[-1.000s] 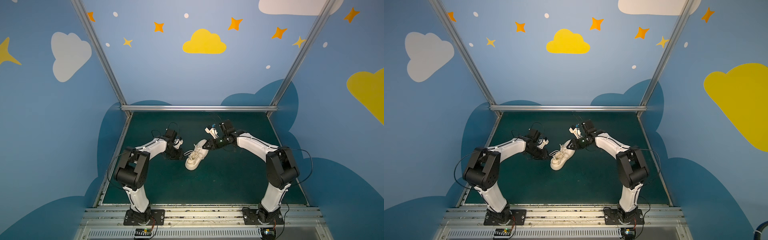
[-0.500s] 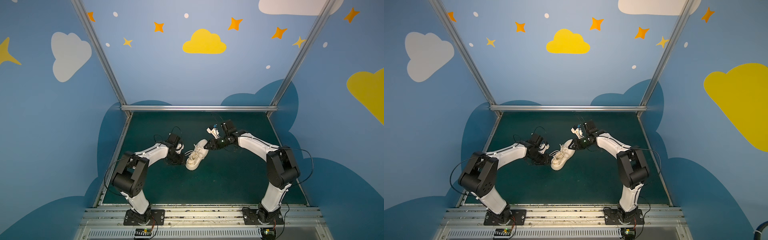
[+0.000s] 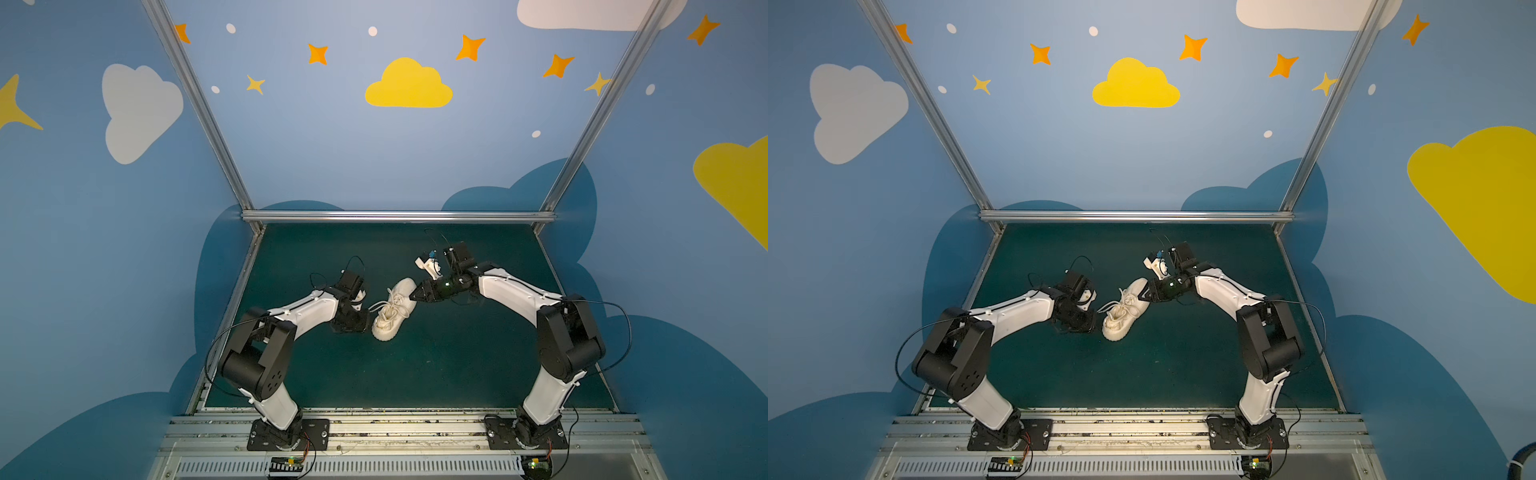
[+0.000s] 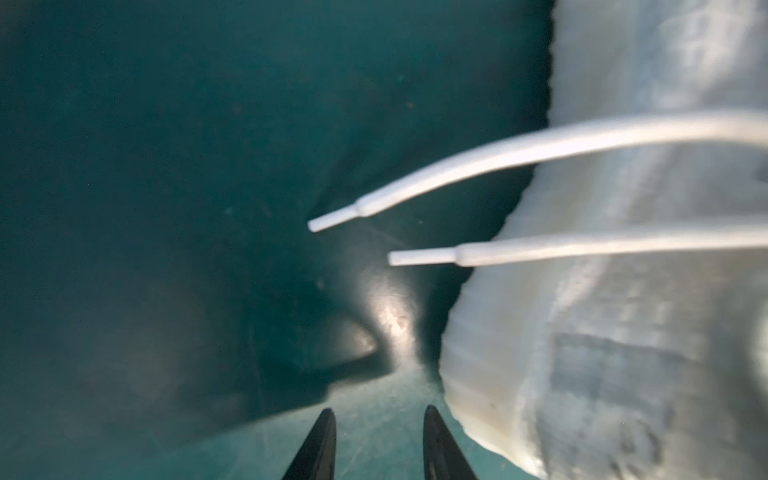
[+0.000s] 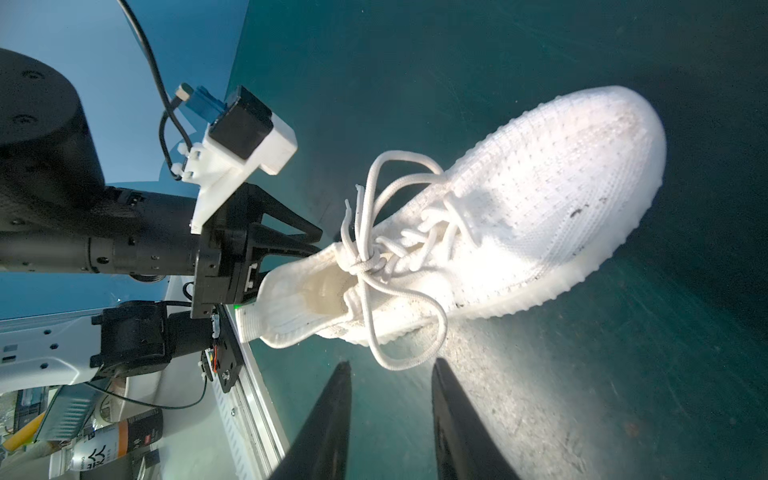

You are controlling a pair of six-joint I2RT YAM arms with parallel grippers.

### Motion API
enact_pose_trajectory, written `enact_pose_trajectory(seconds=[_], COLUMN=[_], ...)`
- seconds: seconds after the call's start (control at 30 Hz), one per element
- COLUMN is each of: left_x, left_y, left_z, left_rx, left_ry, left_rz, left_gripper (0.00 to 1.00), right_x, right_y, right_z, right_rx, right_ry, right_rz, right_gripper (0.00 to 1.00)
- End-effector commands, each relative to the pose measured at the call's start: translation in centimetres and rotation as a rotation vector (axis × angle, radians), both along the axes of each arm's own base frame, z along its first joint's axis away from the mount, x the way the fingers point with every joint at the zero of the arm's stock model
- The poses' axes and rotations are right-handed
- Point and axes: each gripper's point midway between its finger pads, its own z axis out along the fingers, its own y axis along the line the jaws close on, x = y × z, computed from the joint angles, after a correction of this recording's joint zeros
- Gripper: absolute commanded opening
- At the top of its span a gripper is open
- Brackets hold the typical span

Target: Tie the shoes

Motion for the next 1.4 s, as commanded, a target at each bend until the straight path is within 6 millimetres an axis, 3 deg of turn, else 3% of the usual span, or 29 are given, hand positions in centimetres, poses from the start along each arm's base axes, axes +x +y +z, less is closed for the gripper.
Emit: enact_pose_trajectory(seconds=[0.0,0.3,0.57,0.97,1.07,1.37], left_x=[0.8,1.5,0.1,-0.6,-0.9,-1.0], left_y=[0.0,-3.5,-6.9,-8.8,-8.3,-2.5], left_z=[0.6,0.7,0.7,1.5,1.3,2.8], left_rx=[0.008,-0.077,-0.118,-0.144,-0.121,0.019], left_ry=[-0.021,-0.026,-0.008,-0.027,-0.023,-0.071], left_rz=[0.029,0.007,-0.050,-0.066,-0.078,-0.110], left_gripper=[0.38,0.40,0.40,0.40,0.40,0.42], right_x=[-0.3,-0.2,-0.2,-0.2,-0.2,-0.2], right_y=[-0.2,-0.4,-0.6,-0.5,-0.6,-0.9], right_z=[1.1,0.8,0.8,0.8,0.9,1.0], right_rx=[0.017,0.023,0.025,0.031,0.028,0.026], right_ry=[-0.018,-0.010,-0.012,-0.009,-0.012,-0.011], right_rz=[0.005,0.000,0.001,-0.002,-0.002,-0.002], right_gripper=[0.34,0.34,0.34,0.34,0.34,0.34])
